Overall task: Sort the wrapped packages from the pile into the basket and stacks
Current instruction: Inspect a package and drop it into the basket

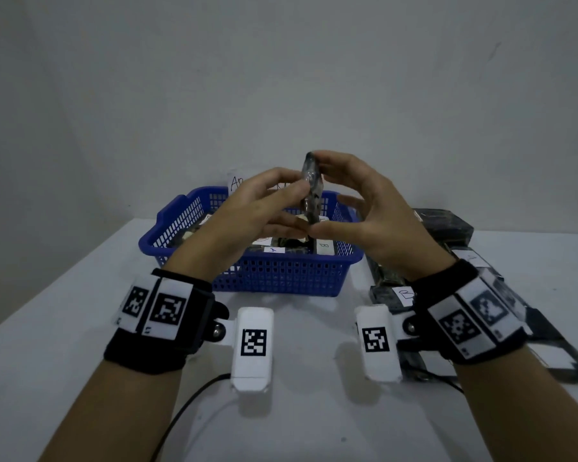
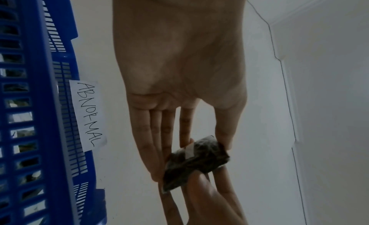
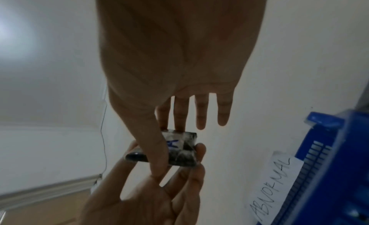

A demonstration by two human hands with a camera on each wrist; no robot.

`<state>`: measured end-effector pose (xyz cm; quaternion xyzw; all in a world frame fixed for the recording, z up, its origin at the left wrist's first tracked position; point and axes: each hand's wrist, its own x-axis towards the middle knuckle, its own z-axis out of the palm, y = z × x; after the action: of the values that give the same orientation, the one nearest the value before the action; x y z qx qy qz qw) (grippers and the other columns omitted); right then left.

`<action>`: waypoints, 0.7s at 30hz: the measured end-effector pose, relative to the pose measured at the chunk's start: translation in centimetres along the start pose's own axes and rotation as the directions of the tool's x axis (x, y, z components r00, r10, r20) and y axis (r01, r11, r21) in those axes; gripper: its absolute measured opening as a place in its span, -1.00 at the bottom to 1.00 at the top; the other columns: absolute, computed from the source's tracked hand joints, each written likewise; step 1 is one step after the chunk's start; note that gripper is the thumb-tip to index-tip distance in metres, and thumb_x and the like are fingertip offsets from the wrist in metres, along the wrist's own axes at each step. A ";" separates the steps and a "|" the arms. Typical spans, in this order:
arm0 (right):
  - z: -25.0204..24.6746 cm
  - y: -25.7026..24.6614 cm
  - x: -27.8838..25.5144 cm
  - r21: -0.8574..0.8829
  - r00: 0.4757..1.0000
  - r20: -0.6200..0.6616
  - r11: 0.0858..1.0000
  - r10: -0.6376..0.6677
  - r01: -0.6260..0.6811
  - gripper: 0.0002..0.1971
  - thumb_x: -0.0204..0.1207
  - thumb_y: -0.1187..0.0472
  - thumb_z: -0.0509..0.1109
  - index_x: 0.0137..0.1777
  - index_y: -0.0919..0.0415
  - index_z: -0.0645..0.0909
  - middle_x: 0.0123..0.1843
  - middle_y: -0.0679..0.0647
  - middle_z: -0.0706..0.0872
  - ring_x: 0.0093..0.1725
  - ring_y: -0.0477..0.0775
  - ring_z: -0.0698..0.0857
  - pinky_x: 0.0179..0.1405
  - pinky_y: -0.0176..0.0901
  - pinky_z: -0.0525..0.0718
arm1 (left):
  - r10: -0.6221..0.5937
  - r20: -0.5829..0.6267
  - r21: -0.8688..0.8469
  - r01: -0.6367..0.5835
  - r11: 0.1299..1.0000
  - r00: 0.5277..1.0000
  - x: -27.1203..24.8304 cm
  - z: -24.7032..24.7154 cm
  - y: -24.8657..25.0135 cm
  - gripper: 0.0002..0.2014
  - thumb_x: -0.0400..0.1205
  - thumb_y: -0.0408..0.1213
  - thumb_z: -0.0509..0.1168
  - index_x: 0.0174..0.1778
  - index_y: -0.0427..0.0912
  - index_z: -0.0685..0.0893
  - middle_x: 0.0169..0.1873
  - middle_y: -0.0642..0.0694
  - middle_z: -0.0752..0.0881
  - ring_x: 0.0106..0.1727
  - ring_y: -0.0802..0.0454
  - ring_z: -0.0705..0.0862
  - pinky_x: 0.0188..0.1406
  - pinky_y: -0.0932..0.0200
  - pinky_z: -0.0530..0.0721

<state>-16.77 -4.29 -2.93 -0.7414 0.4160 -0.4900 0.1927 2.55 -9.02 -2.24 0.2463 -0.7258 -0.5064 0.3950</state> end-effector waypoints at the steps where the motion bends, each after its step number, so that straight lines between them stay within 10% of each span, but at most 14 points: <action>1: 0.1 0.0 0.0 -0.030 1.000 0.018 1.000 -0.008 0.008 -0.21 0.39 0.33 0.67 0.59 -0.03 0.45 0.45 -0.27 0.59 0.48 -0.36 0.49 0.32 -0.49 0.53 | 0.000 -0.014 -0.015 0.000 1.000 1.000 0.0 0.0 0.0 -0.64 0.66 -0.09 0.30 0.34 -0.15 0.60 0.06 -0.23 0.84 -0.01 -0.16 0.86 -0.01 0.10 0.80; 7: -0.1 -0.2 -0.1 -0.018 1.000 -0.001 1.000 0.005 -0.005 -0.55 0.63 0.12 0.46 0.51 -0.10 0.58 0.48 -0.14 0.64 0.49 -0.12 0.58 0.43 0.04 0.64 | 0.067 -0.047 -0.003 -0.068 0.998 0.997 -0.1 -0.7 -0.5 -0.57 0.49 -0.31 0.54 0.26 -0.08 0.62 0.10 -0.15 0.83 0.10 -0.15 0.83 0.17 -0.08 0.78; 11: 0.3 -0.7 0.1 0.042 0.994 -0.094 0.998 0.049 -0.045 -0.62 0.65 0.06 0.44 0.46 -0.04 0.61 0.39 -0.09 0.71 0.30 -0.10 0.75 0.23 -0.16 0.74 | 0.115 -0.059 0.071 -0.111 0.991 0.992 -0.1 -0.5 -0.5 -0.51 0.43 -0.45 0.56 0.25 -0.09 0.63 0.15 -0.08 0.83 0.10 -0.08 0.84 0.12 0.00 0.80; 15: 0.4 -0.7 0.1 0.224 0.957 -0.025 0.935 0.289 -0.277 -0.42 0.47 -0.22 0.49 0.44 0.00 0.58 0.26 -0.01 0.80 0.18 0.01 0.83 0.25 0.13 0.78 | 0.206 -0.015 0.243 -0.197 0.950 0.978 0.1 -0.3 -0.8 -0.39 0.43 -0.40 0.60 0.39 -0.03 0.59 0.26 0.07 0.75 0.28 0.05 0.74 0.21 -0.01 0.77; 21: 0.3 -0.7 0.2 0.357 0.947 -0.042 0.890 0.319 -0.284 -0.50 0.40 0.04 0.57 0.31 0.21 0.68 0.13 0.16 0.86 0.10 0.13 0.86 0.26 0.08 0.76 | 0.294 -0.011 0.367 -0.269 0.890 0.956 0.3 -0.1 -1.3 -0.38 0.44 -0.30 0.62 0.40 0.09 0.59 0.31 0.15 0.66 0.32 0.10 0.65 0.24 0.02 0.74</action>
<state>-16.12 -4.10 -2.43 -0.5968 0.4423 -0.5561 0.3728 2.39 -9.75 -3.30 0.2236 -0.8211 -0.2932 0.4358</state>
